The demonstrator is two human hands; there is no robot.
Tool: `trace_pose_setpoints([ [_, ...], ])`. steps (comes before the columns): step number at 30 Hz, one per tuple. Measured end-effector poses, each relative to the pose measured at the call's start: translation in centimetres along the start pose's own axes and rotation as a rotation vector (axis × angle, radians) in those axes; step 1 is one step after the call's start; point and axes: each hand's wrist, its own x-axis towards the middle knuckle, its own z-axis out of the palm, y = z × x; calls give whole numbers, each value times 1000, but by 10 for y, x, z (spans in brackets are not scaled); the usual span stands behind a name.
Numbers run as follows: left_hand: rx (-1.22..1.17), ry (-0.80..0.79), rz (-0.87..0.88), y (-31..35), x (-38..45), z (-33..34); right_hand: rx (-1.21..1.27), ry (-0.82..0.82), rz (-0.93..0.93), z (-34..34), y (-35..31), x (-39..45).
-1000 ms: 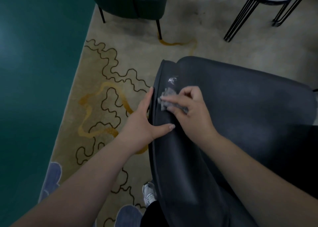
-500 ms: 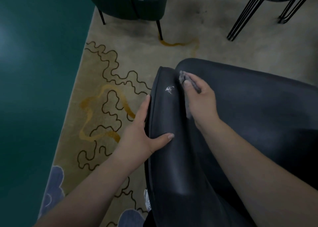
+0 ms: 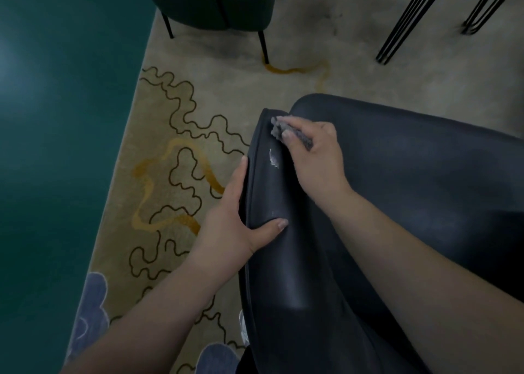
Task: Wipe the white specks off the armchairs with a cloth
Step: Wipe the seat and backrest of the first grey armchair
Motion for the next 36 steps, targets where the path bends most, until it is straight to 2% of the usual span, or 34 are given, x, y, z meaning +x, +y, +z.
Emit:
trace_pose_setpoints([
  [3,-5,3,2,-1,0,1,-34,-122,-151,-8,9,-21],
  [5,-8,1,2,0,1,1,-41,-150,-186,-14,18,-35],
  [9,-25,2,-9,2,2,0,-24,-18,-16,-7,14,-17],
  [11,-39,1,-19,3,1,0,-26,-6,5,-2,9,-8],
  [17,-6,-4,-21,4,0,0,-41,-201,-248,-18,19,-43],
  [22,12,-4,-32,6,0,-1,-45,-102,-36,-13,14,-26],
  [24,7,2,-37,6,0,-1,-52,-67,-8,-6,6,-13],
  [31,-11,-7,-28,7,-4,-2,-76,-281,-238,-18,7,-43],
  [36,4,-21,-32,5,-21,-3,-23,-173,-155,-21,18,-60],
])
